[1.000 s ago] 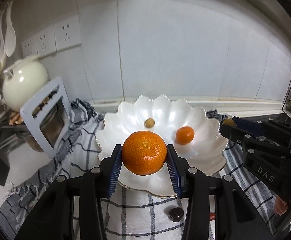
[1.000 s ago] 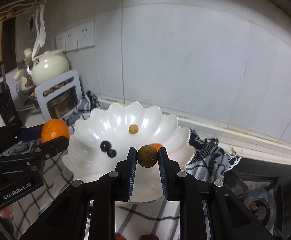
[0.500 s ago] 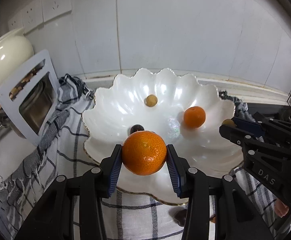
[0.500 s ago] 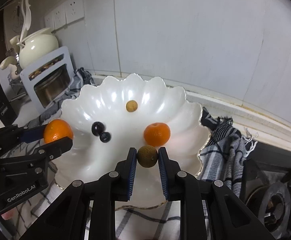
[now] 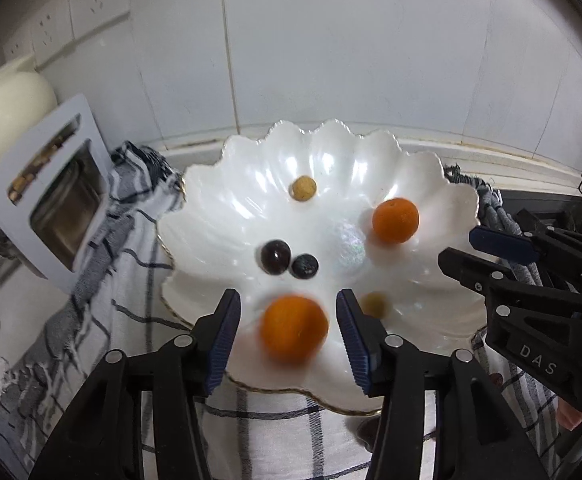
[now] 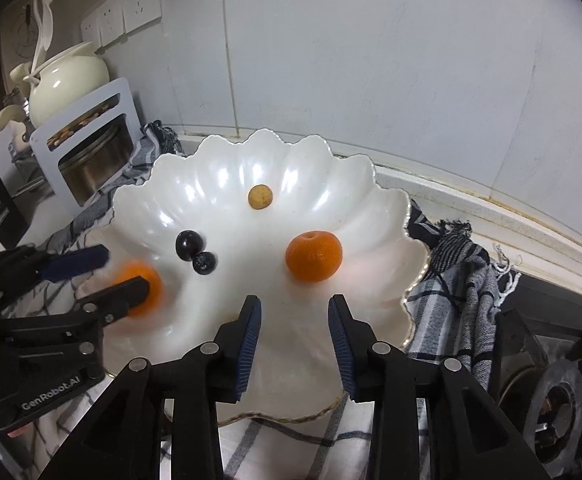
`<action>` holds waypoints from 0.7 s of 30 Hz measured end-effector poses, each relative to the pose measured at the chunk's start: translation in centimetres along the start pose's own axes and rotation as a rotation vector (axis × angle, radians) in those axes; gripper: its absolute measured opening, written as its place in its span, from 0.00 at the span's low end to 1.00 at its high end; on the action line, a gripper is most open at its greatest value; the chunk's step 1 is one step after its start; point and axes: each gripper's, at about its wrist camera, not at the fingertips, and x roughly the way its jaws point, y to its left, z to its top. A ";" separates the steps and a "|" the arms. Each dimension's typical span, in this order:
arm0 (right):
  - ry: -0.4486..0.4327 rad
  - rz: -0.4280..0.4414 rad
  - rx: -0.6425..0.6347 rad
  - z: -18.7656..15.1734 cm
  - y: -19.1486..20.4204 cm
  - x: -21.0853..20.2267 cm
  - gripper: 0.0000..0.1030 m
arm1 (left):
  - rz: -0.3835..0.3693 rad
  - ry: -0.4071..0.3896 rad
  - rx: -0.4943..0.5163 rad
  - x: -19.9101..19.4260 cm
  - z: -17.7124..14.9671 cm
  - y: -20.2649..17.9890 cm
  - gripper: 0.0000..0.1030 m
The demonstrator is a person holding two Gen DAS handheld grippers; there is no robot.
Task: Organize fruits
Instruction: 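Open both tools to release the fruits into the bowl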
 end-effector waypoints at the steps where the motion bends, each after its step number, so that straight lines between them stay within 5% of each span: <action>1: -0.003 0.002 0.002 0.0 -0.1 -0.2 0.35 | 0.001 -0.010 0.005 -0.4 0.1 0.0 0.53; 21: -0.236 0.053 -0.033 -1.9 -0.6 -11.8 0.35 | 0.092 -0.200 -0.034 -11.8 -2.1 -3.5 0.55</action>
